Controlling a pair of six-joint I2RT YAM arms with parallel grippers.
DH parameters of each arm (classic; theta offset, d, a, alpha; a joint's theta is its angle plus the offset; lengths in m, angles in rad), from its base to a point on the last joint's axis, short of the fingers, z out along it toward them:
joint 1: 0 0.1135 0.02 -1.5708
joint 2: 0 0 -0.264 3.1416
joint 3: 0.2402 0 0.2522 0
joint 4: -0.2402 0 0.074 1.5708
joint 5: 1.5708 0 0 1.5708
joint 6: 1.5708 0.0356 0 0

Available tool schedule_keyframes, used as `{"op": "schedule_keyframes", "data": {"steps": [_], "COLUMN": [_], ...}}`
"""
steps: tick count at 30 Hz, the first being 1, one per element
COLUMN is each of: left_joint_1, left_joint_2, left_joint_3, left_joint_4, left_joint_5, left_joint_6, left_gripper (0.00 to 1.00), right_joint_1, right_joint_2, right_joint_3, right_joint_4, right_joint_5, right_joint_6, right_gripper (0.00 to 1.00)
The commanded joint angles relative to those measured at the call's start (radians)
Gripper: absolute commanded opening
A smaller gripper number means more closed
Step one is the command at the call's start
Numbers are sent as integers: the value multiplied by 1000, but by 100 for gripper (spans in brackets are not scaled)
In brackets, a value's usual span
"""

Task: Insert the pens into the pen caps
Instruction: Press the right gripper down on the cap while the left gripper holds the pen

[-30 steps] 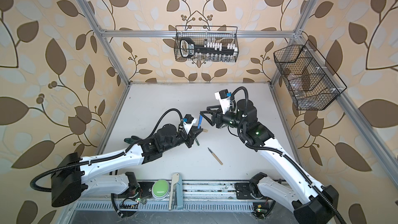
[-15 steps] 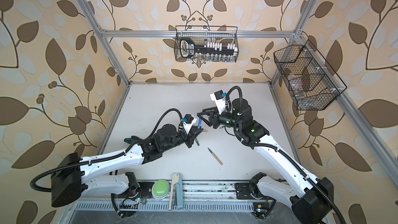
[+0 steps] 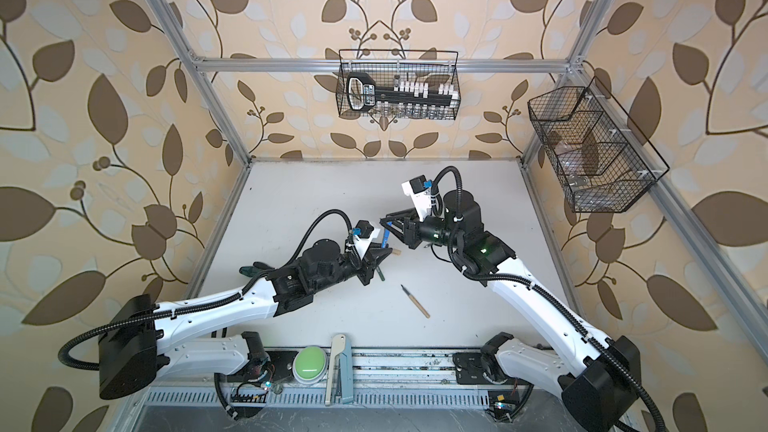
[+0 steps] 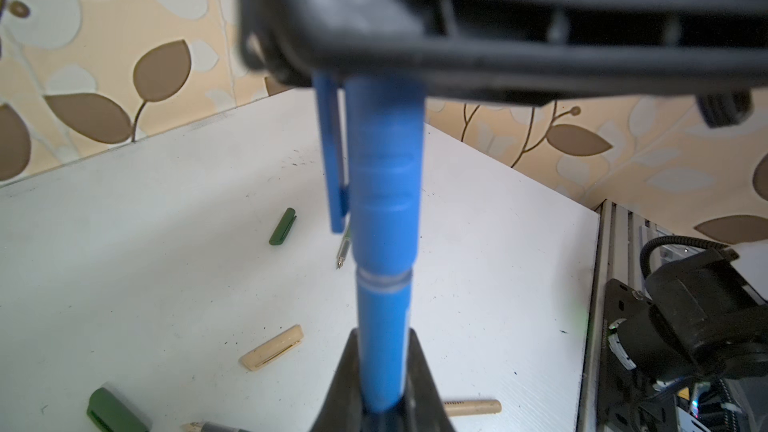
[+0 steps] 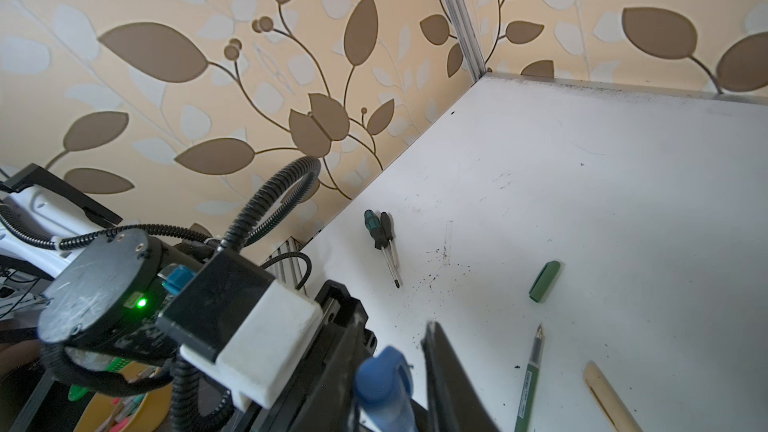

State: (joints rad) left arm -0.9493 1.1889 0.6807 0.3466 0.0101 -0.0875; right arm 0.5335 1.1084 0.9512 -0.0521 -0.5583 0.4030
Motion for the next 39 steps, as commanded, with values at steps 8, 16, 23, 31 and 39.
{"op": "schedule_keyframes", "data": {"steps": [8, 16, 23, 31, 39], "left_joint_1": [1, 116, 185, 225, 285], "left_joint_2": [-34, -26, -9, 34, 24], "left_joint_3": [64, 206, 298, 434, 484], "left_joint_4": [57, 41, 56, 9, 44], "left_joint_5": [-138, -6, 73, 58, 116], "left_joint_6": [115, 142, 199, 305, 268], "left_gripper": [0, 0, 0, 0, 0], "right_joint_1": [34, 39, 60, 95, 142], "right_joint_2": [33, -12, -5, 19, 66], "right_joint_3": [-43, -89, -179, -241, -333], "right_joint_4": [65, 36, 112, 106, 248], "right_joint_5": [-41, -16, -56, -71, -63], "right_joint_6": [33, 26, 89, 109, 198], "right_gripper": [5, 0, 0, 0, 0]}}
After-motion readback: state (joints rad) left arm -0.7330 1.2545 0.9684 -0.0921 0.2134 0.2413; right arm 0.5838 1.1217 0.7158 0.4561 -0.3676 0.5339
